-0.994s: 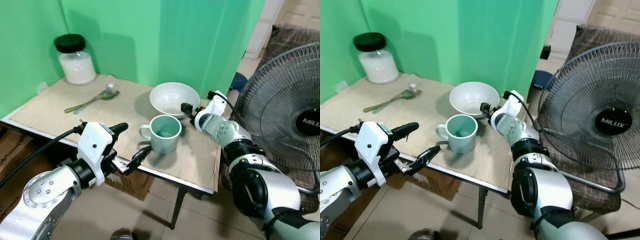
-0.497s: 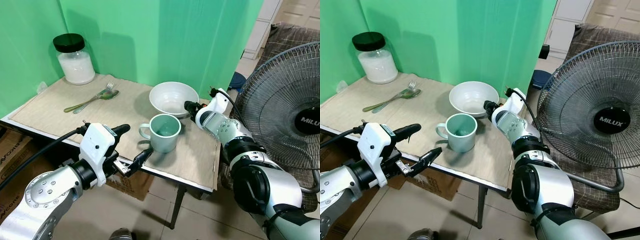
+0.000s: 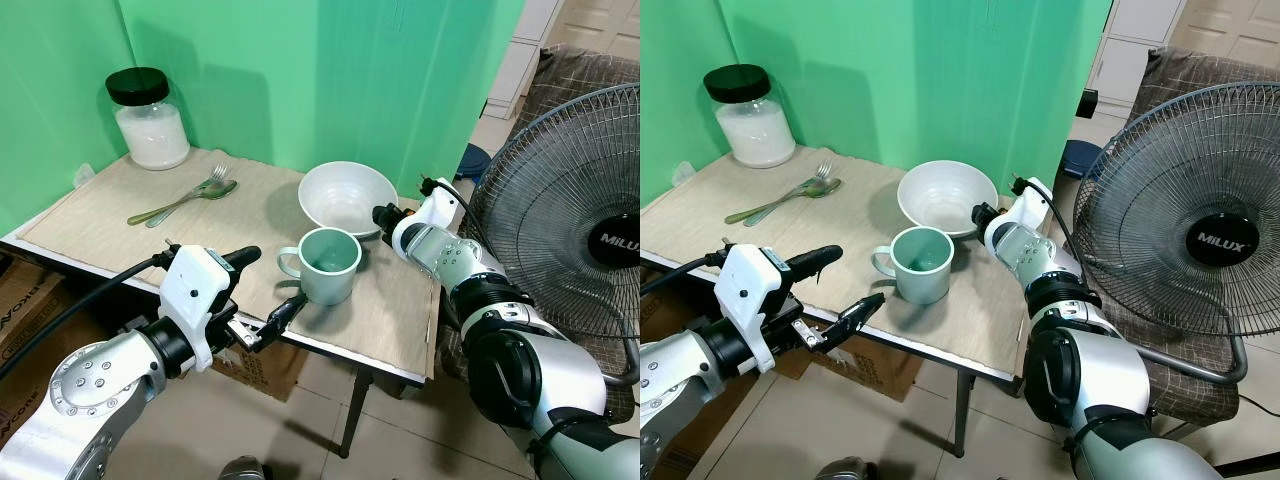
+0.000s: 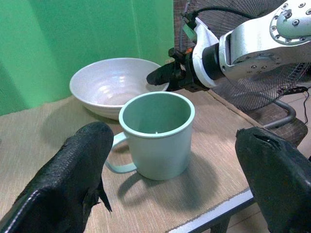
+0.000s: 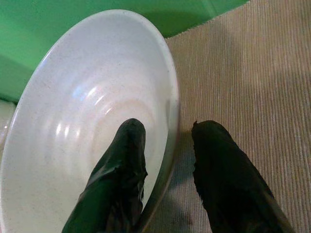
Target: Setting the table
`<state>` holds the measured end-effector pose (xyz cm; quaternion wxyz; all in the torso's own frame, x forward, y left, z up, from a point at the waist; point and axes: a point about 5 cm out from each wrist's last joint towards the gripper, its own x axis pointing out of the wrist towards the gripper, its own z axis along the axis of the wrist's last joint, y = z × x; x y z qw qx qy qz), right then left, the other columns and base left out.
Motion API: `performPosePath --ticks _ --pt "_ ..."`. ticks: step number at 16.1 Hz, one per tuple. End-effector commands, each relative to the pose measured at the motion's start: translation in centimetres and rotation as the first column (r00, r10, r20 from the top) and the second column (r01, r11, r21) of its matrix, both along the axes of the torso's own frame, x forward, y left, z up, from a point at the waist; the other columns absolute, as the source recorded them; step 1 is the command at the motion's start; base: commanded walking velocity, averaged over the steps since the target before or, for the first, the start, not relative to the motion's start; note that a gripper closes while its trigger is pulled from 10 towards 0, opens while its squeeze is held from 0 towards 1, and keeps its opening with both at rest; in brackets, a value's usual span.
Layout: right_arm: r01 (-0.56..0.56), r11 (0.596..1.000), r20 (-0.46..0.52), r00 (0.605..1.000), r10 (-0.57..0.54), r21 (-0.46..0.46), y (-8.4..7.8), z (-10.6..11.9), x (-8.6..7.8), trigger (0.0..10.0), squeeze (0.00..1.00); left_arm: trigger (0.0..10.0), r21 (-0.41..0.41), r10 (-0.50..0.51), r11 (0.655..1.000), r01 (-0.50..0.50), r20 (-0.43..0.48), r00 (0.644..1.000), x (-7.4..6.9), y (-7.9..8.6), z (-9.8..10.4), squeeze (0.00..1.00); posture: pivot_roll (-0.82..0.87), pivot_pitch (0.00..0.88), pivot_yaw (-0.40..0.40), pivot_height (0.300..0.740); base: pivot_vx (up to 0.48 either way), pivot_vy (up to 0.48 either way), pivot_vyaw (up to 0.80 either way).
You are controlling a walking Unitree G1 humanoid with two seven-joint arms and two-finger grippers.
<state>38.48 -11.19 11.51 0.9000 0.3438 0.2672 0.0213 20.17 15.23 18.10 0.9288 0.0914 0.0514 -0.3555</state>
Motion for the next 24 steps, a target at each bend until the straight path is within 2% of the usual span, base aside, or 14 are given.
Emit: performPosePath --ticks 1,3,6,8,12,15,17,18,20,21,22,23,24 --pt "-0.035 0.998 -0.006 0.999 0.034 -0.049 0.1 0.1 0.0 0.0 0.00 10.0 0.009 -0.010 1.000 0.010 0.007 1.000 0.2 -0.2 0.0 0.00 0.14 0.000 -0.021 0.740 0.000 0.000 0.00" --pt "-0.065 0.997 -0.001 0.998 0.065 -0.031 0.6 0.4 0.1 0.0 0.00 10.0 0.009 -0.012 1.000 0.012 0.018 1.000 0.7 -0.3 0.0 0.00 0.14 0.000 -0.017 0.740 0.000 0.000 0.00" --pt "-0.084 0.991 -0.004 0.996 0.084 -0.108 0.6 0.4 0.1 0.0 0.00 10.0 0.009 -0.014 1.000 0.014 0.028 1.000 0.9 -0.4 0.2 0.00 0.14 0.000 -0.019 0.740 0.000 0.000 0.00" --pt "-0.091 0.992 0.000 0.996 0.091 -0.087 0.9 0.4 0.1 0.0 0.00 10.0 0.009 -0.012 1.000 0.012 0.032 0.999 0.9 -0.4 0.2 0.00 0.14 0.000 -0.025 0.740 0.000 0.000 0.00" --pt "-0.041 0.998 0.082 0.996 0.045 -0.055 0.3 1.6 0.7 0.0 0.00 10.0 0.003 0.004 1.000 -0.004 0.042 0.999 1.1 -0.3 0.1 0.00 0.13 0.000 -0.027 0.740 0.000 0.000 0.00" --pt "0.099 0.995 0.163 0.982 -0.095 -0.018 -1.5 3.0 1.4 0.0 0.00 10.0 0.006 0.062 0.998 -0.063 0.084 0.995 1.7 0.2 0.4 0.00 0.13 0.000 -0.027 0.740 0.000 0.000 0.00" --pt "0.218 0.976 0.292 0.932 -0.213 0.016 -3.8 5.4 2.1 0.0 0.00 10.0 0.001 0.100 0.995 -0.101 0.124 0.987 2.6 0.3 0.8 0.00 0.13 0.001 -0.025 0.740 0.000 0.000 0.00" --pt "0.223 0.975 0.357 0.912 -0.201 -0.021 -4.6 6.2 2.2 0.0 0.00 10.0 -0.003 0.110 0.994 -0.111 0.147 0.983 2.8 0.3 1.0 0.00 0.13 0.000 -0.041 0.740 0.000 0.000 0.00" --pt "0.214 0.968 0.519 0.847 -0.117 -0.131 -6.0 8.8 1.8 0.0 0.00 10.0 -0.007 0.167 0.986 -0.169 0.214 0.963 3.7 0.6 1.8 0.00 0.13 0.000 -0.051 0.740 0.000 0.000 0.00" --pt "0.199 0.953 0.605 0.796 -0.020 -0.230 -6.5 10.3 1.0 0.0 0.00 10.0 -0.033 0.197 0.980 -0.195 0.235 0.952 4.1 0.5 2.2 0.00 0.13 0.000 -0.054 0.740 0.000 0.000 0.00" --pt "0.203 0.924 0.655 0.753 0.064 -0.323 -7.3 11.7 -0.9 1.9 0.00 10.0 -0.034 0.234 0.972 -0.233 0.257 0.938 4.3 0.2 2.1 0.00 0.11 0.000 -0.057 0.740 0.000 0.000 0.00" --pt "0.190 0.912 0.646 0.757 0.101 -0.364 -7.4 11.9 -1.6 5.1 0.00 10.0 -0.044 0.243 0.970 -0.240 0.264 0.934 4.2 0.0 2.1 0.00 0.11 0.000 -0.054 0.740 0.000 0.000 0.00" --pt "0.194 0.881 0.638 0.756 0.147 -0.432 -7.8 11.8 -2.8 10.0 0.00 10.0 -0.066 0.264 0.964 -0.256 0.255 0.930 4.1 -0.5 2.0 0.00 0.10 0.000 -0.055 0.740 0.000 0.000 0.00"
